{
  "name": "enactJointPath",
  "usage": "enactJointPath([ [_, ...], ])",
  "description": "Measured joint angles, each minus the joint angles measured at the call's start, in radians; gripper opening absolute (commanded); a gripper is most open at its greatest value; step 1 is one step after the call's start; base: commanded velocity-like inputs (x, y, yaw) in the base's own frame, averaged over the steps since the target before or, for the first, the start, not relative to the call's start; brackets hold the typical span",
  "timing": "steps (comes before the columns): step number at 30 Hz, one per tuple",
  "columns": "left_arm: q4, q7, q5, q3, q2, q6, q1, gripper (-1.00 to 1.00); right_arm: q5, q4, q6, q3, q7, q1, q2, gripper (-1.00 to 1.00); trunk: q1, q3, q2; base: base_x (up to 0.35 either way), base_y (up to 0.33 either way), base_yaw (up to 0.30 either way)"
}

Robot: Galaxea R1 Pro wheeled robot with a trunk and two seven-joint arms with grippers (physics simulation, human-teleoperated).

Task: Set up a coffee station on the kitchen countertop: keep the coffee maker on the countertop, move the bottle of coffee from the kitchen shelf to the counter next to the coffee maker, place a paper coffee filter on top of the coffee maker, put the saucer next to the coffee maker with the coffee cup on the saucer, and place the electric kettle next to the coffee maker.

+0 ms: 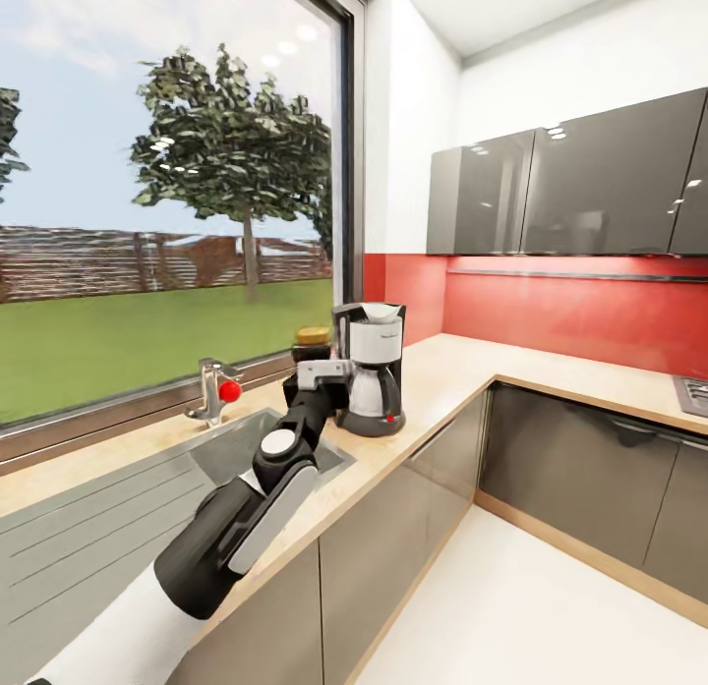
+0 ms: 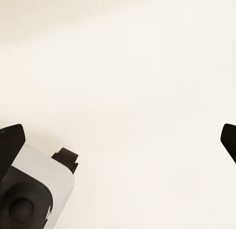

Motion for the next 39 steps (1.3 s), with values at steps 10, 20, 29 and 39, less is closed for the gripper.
enactJointPath([
  [10, 0.009, -0.054, -0.001, 0.121, 0.069, 0.018, 0.0, -1.0, 0.001, 0.0, 0.0, 0.0, 0.0, 0.0, -0.001, 1.0, 0.0, 0.0, 0.0, 0.0, 0.0, 0.0],
  [20, 0.098, -0.342, -0.015, 0.246, 0.134, 0.108, 0.0, -1.0, 0.003, 0.03, -0.003, 0.002, 0.0, 0.0, -0.001, 1.0, 0.0, 0.0, 0.0, 0.0, 0.0, 0.0],
  [29, 0.106, -0.362, -0.019, 0.253, 0.137, 0.108, 0.0, -1.0, 0.003, 0.049, -0.004, 0.003, 0.001, 0.0, -0.001, 1.0, 0.0, 0.0, 0.0, 0.076, -0.047, 0.0],
  [39, 0.107, -0.361, -0.019, 0.255, 0.137, 0.107, 0.0, -1.0, 0.003, 0.05, -0.002, 0.004, 0.0, 0.0, 0.002, 1.0, 0.0, 0.0, 0.0, 0.062, -0.045, 0.0],
])
